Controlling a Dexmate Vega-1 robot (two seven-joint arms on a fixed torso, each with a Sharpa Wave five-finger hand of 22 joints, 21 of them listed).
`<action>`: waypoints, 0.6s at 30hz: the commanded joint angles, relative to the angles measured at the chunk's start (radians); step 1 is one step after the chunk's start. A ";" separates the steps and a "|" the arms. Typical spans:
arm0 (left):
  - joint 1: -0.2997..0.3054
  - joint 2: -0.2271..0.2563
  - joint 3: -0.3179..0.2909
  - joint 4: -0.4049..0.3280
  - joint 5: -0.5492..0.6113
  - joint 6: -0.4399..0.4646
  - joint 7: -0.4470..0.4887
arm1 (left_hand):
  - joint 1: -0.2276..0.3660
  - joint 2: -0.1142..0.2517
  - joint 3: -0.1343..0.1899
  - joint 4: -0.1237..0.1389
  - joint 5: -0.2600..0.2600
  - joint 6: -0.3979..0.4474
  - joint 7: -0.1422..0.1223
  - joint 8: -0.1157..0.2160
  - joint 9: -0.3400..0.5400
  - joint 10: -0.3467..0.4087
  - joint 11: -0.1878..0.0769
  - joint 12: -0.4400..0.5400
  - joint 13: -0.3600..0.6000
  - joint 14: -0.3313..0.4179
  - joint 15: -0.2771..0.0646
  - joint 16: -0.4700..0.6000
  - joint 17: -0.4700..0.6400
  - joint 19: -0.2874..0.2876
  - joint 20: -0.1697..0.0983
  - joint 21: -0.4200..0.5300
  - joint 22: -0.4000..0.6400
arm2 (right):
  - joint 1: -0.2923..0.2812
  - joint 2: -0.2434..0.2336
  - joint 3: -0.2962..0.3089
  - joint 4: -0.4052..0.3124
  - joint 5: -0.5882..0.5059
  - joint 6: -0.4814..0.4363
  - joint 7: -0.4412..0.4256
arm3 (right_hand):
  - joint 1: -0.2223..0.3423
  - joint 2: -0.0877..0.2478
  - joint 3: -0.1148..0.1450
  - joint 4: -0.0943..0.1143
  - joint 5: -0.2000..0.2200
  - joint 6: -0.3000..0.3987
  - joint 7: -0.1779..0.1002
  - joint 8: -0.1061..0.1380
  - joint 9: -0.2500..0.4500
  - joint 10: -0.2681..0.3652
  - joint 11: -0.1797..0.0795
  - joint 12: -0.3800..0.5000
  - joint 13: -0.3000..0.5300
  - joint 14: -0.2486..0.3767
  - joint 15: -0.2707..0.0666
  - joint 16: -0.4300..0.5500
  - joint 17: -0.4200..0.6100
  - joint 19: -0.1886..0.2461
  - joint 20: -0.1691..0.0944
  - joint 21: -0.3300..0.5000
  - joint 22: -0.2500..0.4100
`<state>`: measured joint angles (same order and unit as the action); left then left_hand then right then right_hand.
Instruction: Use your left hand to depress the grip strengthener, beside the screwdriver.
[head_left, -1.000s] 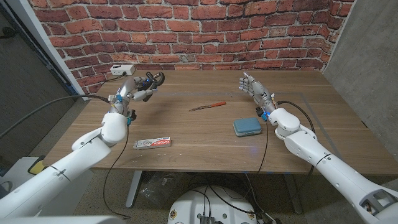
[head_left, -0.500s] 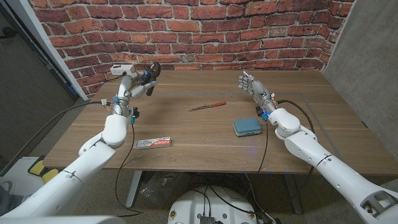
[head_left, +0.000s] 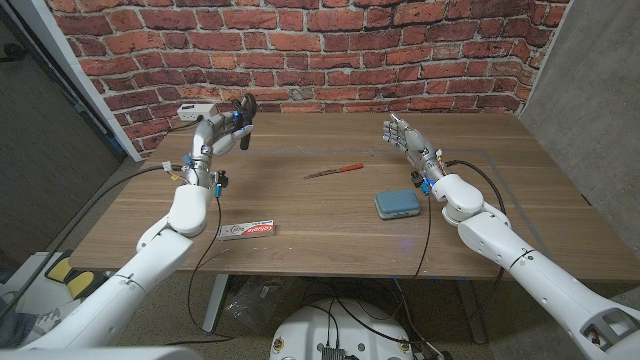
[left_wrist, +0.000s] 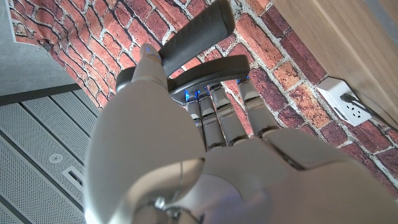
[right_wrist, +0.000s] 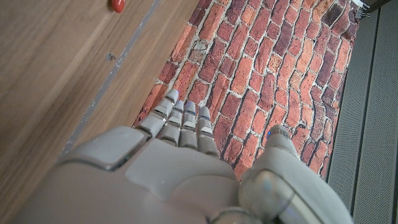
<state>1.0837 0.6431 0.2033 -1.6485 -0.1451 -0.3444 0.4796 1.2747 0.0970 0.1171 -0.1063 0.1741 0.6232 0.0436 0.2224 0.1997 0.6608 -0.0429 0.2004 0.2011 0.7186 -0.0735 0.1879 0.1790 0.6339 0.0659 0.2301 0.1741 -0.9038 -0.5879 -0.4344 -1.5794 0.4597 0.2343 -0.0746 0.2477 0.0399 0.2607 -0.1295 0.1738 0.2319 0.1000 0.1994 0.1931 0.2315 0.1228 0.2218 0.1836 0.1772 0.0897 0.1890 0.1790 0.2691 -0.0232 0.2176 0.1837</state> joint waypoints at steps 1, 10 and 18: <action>-0.010 -0.020 0.004 0.008 0.004 -0.014 -0.013 | 0.050 0.045 0.115 -0.033 0.005 -0.004 0.002 -0.003 0.002 0.027 -0.053 -0.001 0.003 0.000 -0.051 0.001 0.005 0.114 -0.107 0.007 0.004 | -0.002 -0.002 0.003 -0.005 0.001 0.005 0.004 | 0.013 0.001 -0.002 -0.002 0.001 -0.002 0.000 0.000 0.004 0.006 0.000 -0.001 0.005 0.008 0.001 -0.001 0.005 0.012 -0.001 -0.006 0.002; -0.010 -0.031 0.007 -0.010 0.060 0.025 0.037 | 0.077 0.052 0.144 -0.038 0.005 0.044 -0.007 0.009 0.003 0.081 -0.073 0.014 0.005 0.102 -0.091 0.032 0.013 0.154 -0.122 0.024 0.011 | 0.003 0.002 0.004 0.000 0.001 0.008 0.006 | 0.014 0.001 -0.002 -0.002 0.001 -0.003 0.000 0.000 0.004 0.005 -0.001 -0.002 0.005 0.007 0.000 -0.002 0.005 0.013 -0.001 -0.006 0.002; -0.013 -0.045 0.011 -0.015 0.064 0.036 0.050 | 0.082 0.045 0.152 -0.039 0.005 0.074 -0.009 0.016 0.003 0.107 -0.060 0.018 0.007 0.138 -0.109 0.036 0.013 0.185 -0.143 0.038 0.013 | 0.010 0.006 0.004 0.013 0.002 0.021 0.015 | 0.013 0.001 -0.003 -0.002 0.001 -0.003 0.000 0.000 0.004 0.005 -0.002 -0.002 0.005 0.008 -0.001 -0.002 0.005 0.013 -0.001 -0.006 0.003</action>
<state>1.0752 0.6153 0.2092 -1.6543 -0.1022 -0.3292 0.5038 1.2858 0.0858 0.1171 -0.1063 0.1711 0.6844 0.0325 0.2340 0.1994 0.6811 -0.0302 0.2158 0.2025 0.7970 -0.0395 0.2154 0.1891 0.6740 0.0692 0.2615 0.1851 -0.9006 -0.5867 -0.4316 -1.5786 0.4604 0.2458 -0.0665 0.2478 0.0399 0.2578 -0.1324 0.1738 0.2319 0.1001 0.1994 0.1931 0.2315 0.1228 0.2225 0.1836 0.1772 0.0897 0.1889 0.1790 0.2691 -0.0232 0.2176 0.1837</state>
